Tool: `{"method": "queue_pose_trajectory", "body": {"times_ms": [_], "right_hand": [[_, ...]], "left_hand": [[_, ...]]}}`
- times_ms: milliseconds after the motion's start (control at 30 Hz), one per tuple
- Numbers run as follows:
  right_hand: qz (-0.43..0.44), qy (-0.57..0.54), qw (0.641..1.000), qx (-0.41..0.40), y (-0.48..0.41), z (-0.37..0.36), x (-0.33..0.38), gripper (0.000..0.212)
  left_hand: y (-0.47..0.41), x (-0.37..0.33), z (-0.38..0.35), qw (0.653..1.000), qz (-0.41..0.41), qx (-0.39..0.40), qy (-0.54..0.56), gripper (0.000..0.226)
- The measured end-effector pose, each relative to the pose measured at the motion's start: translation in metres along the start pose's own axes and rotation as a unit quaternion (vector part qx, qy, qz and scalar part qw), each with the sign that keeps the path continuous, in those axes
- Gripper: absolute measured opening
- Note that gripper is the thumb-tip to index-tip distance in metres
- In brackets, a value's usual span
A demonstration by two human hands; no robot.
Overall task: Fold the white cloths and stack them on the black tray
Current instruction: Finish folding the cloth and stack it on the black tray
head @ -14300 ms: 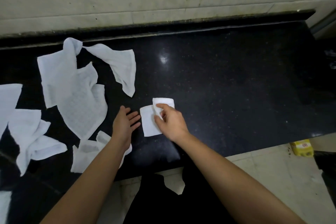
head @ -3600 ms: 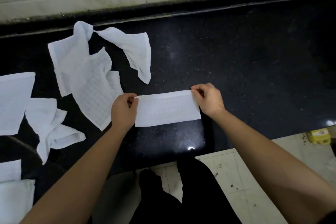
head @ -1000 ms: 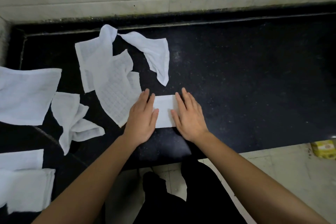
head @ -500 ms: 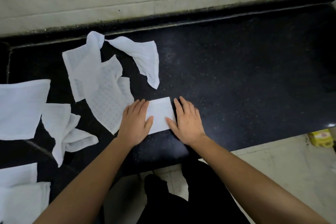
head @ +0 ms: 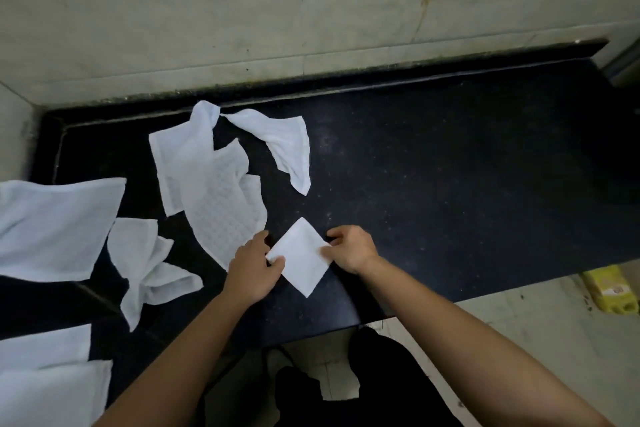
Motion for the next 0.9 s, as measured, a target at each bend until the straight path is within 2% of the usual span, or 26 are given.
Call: {"method": "queue_pose_trajectory", "body": {"times_ms": [100, 233, 267, 300, 367, 400, 433, 500, 600, 767, 900], "right_hand": [[0.051, 0.038, 0.997, 0.033, 0.005, 0.008, 0.023, 0.014], [0.129, 0.064, 0.989, 0.039, 0.024, 0.023, 0.048, 0.01], [0.146, 0.073, 0.986, 0.042, 0.03, 0.028, 0.051, 0.01], [0.161, 0.081, 0.983, 0.045, 0.037, 0.032, 0.053, 0.01], [0.182, 0.093, 0.978, 0.04, 0.053, 0.048, 0.054, 0.01], [0.184, 0.089, 0.978, 0.037, 0.058, 0.056, 0.053, 0.01], [0.185, 0.076, 0.979, 0.031, 0.062, 0.064, 0.052, 0.011], [0.174, 0.028, 0.984, 0.006, 0.075, 0.085, 0.044, 0.013], [0.129, -0.094, 0.987, -0.021, 0.094, 0.11, 0.026, 0.019], [0.069, -0.237, 0.969, 0.022, 0.129, 0.126, -0.009, 0.03], [0.041, -0.35, 0.936, -0.014, 0.154, 0.152, -0.051, 0.018]], "left_hand": [[0.004, -0.01, 0.019, 0.999, -0.029, -0.019, 0.002, 0.074], [0.012, -0.041, 0.042, 0.986, -0.145, -0.05, -0.069, 0.1], [0.014, -0.047, 0.043, 0.979, -0.174, -0.038, -0.099, 0.096], [0.016, -0.051, 0.042, 0.972, -0.203, -0.024, -0.117, 0.082], [0.02, -0.062, 0.046, 0.967, -0.231, 0.004, -0.109, 0.032], [0.02, -0.066, 0.048, 0.972, -0.219, 0.018, -0.082, 0.013], [0.021, -0.07, 0.051, 0.979, -0.196, 0.031, -0.035, 0.007], [0.028, -0.085, 0.06, 0.982, -0.156, 0.053, 0.095, 0.011], [0.039, -0.108, 0.065, 0.953, -0.089, 0.13, 0.259, 0.012], [0.065, -0.149, 0.049, 0.89, -0.024, 0.259, 0.375, 0.023], [0.092, -0.19, 0.03, 0.874, -0.019, 0.3, 0.381, 0.028]]}}
Point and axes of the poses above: each hand's wrist, its own y-axis away from the middle knuckle, its own z-axis out of the back of the hand, x = y × z, the point moved 6 cm from there along -y, towards the middle knuckle, and after that the axes turned 11 degrees about -x, right-handed, at the moved point
